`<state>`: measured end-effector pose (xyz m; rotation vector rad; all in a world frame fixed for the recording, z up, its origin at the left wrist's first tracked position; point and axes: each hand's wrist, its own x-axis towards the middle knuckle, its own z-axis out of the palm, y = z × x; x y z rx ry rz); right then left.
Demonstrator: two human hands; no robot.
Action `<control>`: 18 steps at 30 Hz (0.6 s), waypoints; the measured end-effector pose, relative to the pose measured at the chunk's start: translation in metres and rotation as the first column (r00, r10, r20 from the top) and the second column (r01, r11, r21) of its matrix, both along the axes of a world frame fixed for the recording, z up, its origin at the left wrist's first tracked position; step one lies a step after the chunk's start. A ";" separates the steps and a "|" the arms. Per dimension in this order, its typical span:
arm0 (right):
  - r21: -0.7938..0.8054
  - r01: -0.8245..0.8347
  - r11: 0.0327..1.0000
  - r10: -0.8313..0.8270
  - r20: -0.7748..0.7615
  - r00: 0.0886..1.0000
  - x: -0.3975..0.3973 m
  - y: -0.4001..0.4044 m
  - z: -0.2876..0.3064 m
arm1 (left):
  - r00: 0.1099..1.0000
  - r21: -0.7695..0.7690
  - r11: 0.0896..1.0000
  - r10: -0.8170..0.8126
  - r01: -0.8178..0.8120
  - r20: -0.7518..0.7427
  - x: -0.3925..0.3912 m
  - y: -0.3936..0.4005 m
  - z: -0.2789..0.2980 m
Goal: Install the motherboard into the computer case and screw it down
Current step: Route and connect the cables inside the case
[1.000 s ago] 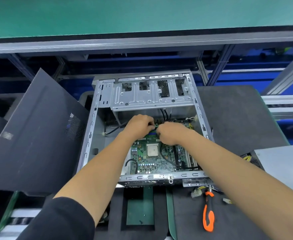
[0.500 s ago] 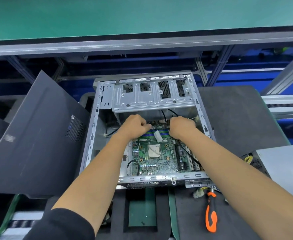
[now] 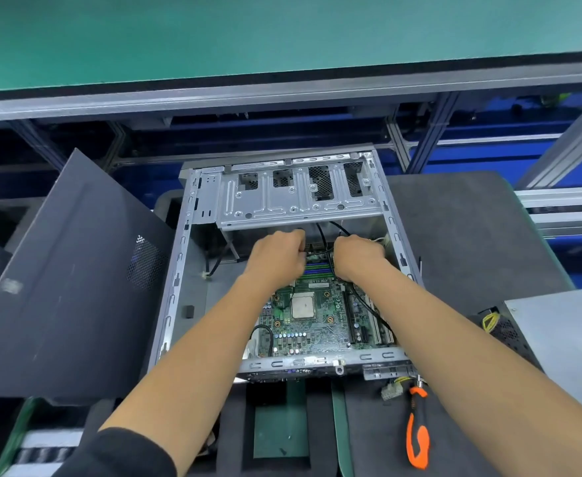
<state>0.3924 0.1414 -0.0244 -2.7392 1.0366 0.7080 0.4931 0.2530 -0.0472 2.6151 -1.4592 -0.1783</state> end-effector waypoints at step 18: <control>0.023 -0.038 0.999 0.038 -0.004 0.999 -0.002 0.000 0.002 | 0.703 0.037 0.845 0.468 -0.534 -0.535 0.042 0.014 -0.004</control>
